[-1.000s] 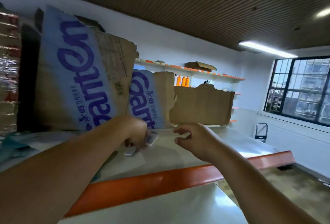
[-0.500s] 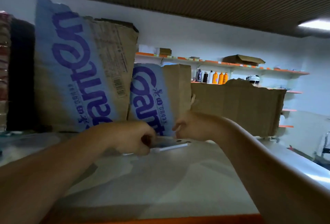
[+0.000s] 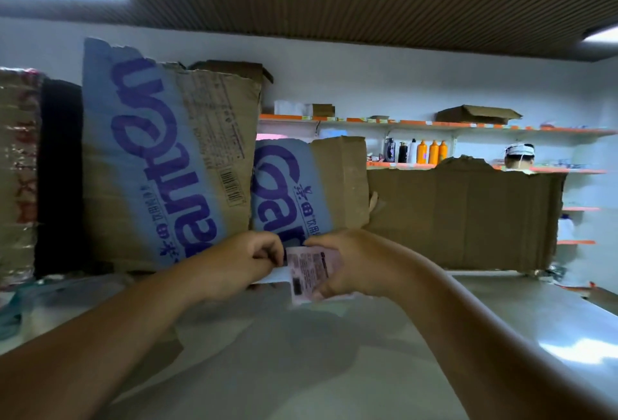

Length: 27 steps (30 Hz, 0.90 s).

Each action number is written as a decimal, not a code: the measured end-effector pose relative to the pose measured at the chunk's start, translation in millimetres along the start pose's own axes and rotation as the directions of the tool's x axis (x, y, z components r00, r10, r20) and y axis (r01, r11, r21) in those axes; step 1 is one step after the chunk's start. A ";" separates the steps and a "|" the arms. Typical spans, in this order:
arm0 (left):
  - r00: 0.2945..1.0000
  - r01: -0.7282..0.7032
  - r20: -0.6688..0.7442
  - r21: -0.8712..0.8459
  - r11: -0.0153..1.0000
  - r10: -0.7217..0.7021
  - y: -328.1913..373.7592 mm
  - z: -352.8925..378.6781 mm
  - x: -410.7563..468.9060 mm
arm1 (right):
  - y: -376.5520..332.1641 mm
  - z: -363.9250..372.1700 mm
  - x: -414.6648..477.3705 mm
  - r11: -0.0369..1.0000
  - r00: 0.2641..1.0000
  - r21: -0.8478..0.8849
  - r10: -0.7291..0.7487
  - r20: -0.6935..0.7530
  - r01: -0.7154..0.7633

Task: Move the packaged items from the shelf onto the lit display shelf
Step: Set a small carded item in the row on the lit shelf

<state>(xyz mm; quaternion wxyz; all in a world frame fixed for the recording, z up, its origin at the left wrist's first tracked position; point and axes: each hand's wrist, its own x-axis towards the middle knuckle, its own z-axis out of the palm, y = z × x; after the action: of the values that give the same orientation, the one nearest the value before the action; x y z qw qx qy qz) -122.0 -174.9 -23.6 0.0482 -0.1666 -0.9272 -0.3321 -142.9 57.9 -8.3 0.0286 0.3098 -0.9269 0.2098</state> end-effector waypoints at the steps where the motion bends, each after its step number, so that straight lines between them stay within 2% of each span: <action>1: 1.000 -0.005 -0.007 -0.021 1.000 0.005 0.5 -1.7 0.1 | -0.4 -0.4 -0.6 1.000 1.000 -0.015 -0.011 -0.009 0.011; 4: 1.000 -0.007 -0.012 -0.085 0.996 0.006 4.0 -4.8 -1.6 | -0.7 -1.0 -2.3 0.998 0.998 -0.039 -0.058 0.001 0.058; 7: 0.999 -0.031 -0.013 -0.104 0.994 0.030 5.4 -4.1 -5.6 | 3.2 -2.7 -2.7 0.998 0.998 0.022 -0.057 0.002 0.056; 11: 0.982 -0.153 -0.075 0.210 0.966 0.172 4.2 -11.8 -9.6 | 7.1 -8.1 -6.3 0.996 0.998 0.090 -0.018 -0.065 0.024; 16: 0.948 -0.142 -0.216 0.373 0.917 0.235 -0.3 -19.1 -9.1 | 5.1 -12.3 -4.3 0.973 0.997 0.229 -0.003 -0.071 0.019; 19: 0.931 -0.104 -0.288 0.379 0.919 0.224 -5.1 -17.9 -7.6 | 2.6 -14.4 -4.2 0.979 0.956 0.193 0.000 -0.293 0.059; 22: 0.914 -0.046 -0.370 0.320 0.946 0.169 -3.1 -21.1 -5.1 | 1.2 -16.6 -2.5 0.999 0.840 0.014 0.036 -0.542 -0.033; 24: 0.897 -0.010 -0.421 0.287 0.958 0.136 9.6 -21.8 -10.0 | -2.3 -15.9 -2.4 0.996 0.798 -0.054 0.026 -0.602 -0.073; 27: 0.866 0.024 -0.495 0.180 0.983 0.069 31.5 -22.1 -25.3 | -15.3 -10.0 -4.7 0.995 0.807 -0.096 -0.028 -0.590 -0.036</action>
<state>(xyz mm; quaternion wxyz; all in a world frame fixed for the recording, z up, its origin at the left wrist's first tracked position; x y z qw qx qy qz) -87.9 -173.0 7.4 0.3049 -0.0808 -0.9073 -0.2779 -130.9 53.6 5.6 0.3306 0.2252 -0.8824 0.2477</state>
